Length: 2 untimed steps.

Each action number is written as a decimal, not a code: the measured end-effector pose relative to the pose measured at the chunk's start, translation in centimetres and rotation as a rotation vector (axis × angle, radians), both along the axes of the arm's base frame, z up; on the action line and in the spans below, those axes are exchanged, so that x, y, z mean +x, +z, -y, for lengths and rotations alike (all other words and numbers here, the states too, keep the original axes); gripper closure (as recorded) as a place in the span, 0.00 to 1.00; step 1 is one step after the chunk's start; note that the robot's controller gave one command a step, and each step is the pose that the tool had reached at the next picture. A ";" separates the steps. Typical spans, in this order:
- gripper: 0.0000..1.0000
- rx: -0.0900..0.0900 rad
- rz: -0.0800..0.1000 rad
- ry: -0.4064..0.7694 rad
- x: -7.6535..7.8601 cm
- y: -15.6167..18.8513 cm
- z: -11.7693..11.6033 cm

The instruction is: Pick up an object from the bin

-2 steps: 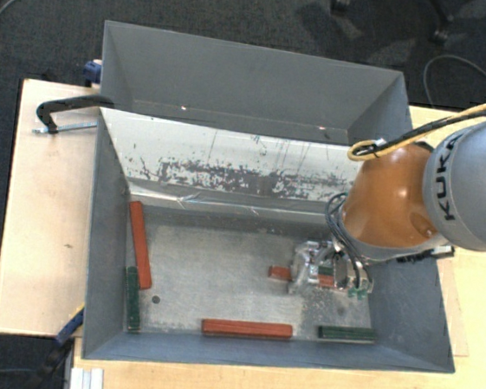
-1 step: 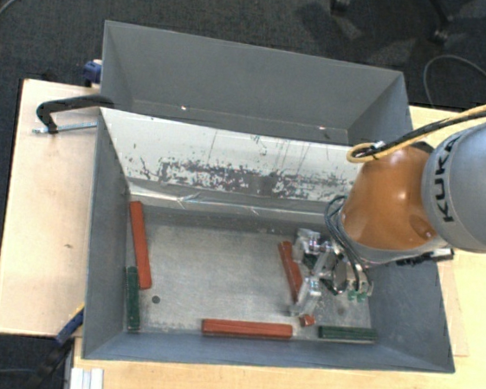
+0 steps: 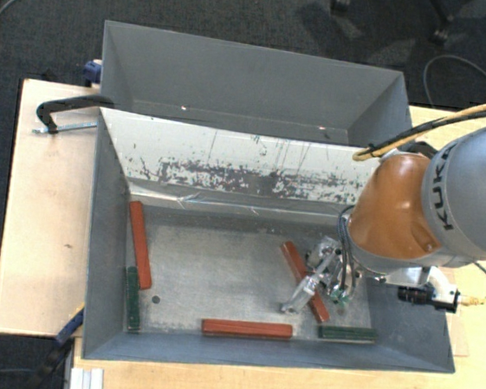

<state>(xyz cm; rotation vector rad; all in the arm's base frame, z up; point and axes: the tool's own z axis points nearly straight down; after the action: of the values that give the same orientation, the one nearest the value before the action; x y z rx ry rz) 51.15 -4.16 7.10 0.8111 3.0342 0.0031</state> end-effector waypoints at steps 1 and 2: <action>1.00 -0.002 0.010 0.000 0.2 0.2 0.1; 1.00 -0.003 0.015 0.059 4.4 14.6 1.8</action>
Offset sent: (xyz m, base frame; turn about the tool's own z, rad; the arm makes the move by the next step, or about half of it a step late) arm 0.0000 0.0000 0.0000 0.0000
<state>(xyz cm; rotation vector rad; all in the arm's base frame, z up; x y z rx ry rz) 55.60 -5.91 21.70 0.7182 3.0413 0.0042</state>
